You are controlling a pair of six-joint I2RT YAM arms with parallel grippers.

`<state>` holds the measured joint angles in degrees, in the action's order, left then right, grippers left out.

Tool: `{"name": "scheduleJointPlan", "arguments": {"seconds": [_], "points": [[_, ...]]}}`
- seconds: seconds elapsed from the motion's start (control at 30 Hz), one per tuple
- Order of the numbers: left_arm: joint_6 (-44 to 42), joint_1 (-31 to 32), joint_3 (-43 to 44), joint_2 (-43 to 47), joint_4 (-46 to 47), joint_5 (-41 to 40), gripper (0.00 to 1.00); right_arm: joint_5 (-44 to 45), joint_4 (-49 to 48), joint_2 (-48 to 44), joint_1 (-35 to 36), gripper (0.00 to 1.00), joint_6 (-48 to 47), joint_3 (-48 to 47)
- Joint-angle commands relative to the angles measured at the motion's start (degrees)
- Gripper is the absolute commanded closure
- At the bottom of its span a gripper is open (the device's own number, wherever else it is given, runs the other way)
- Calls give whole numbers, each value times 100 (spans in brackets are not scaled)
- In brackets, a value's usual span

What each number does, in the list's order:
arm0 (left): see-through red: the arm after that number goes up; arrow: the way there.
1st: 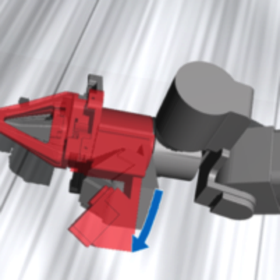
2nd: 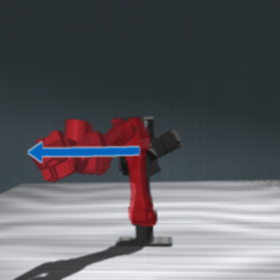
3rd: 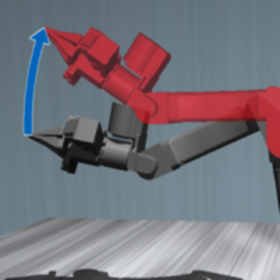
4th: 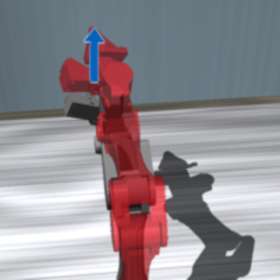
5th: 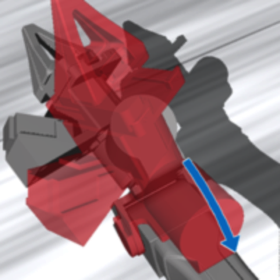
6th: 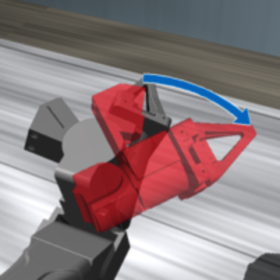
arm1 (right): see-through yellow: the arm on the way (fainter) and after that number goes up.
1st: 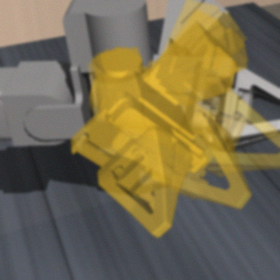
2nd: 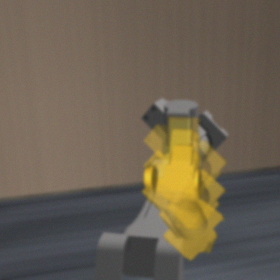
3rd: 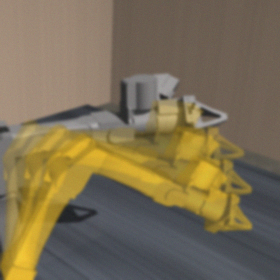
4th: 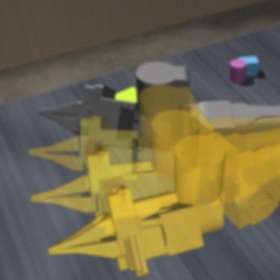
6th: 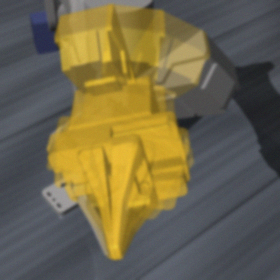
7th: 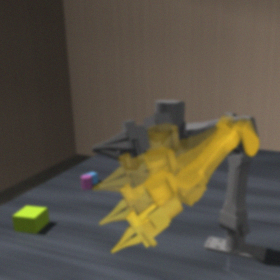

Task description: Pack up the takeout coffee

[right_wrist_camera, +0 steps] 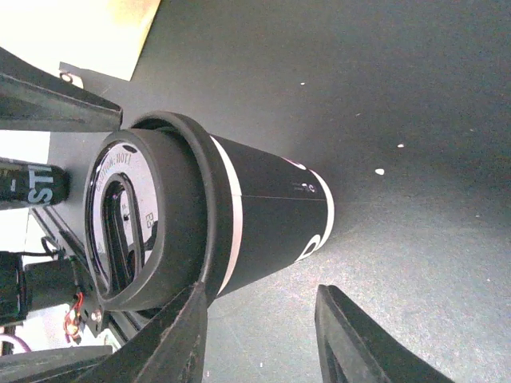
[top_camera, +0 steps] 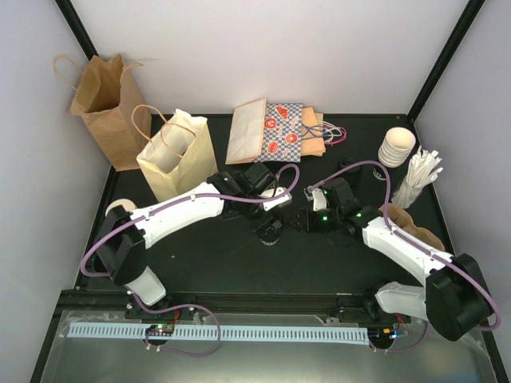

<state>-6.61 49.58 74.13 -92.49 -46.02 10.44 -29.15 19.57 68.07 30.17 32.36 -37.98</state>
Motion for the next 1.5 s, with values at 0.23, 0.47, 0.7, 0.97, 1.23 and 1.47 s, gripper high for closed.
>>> {"name": "scheduleJointPlan", "arguments": {"seconds": [0.23,0.47,0.7,0.97,1.23,1.47], "points": [[-75,8,221,-96,-109,25,11,-750,-750,358,-73,63,199,131],[-103,10,124,-102,-14,-59,24,-795,-841,443,-73,66,240,267],[-106,8,-47,-125,58,-216,24,-850,-929,588,-73,68,249,404],[-60,8,-221,-94,161,-244,20,-746,-947,871,-73,68,198,547],[-31,9,-389,-109,311,-196,20,-535,-1440,1329,-62,75,348,1186],[-40,9,-356,-131,282,-209,20,-363,-764,718,-73,72,140,690]]}}
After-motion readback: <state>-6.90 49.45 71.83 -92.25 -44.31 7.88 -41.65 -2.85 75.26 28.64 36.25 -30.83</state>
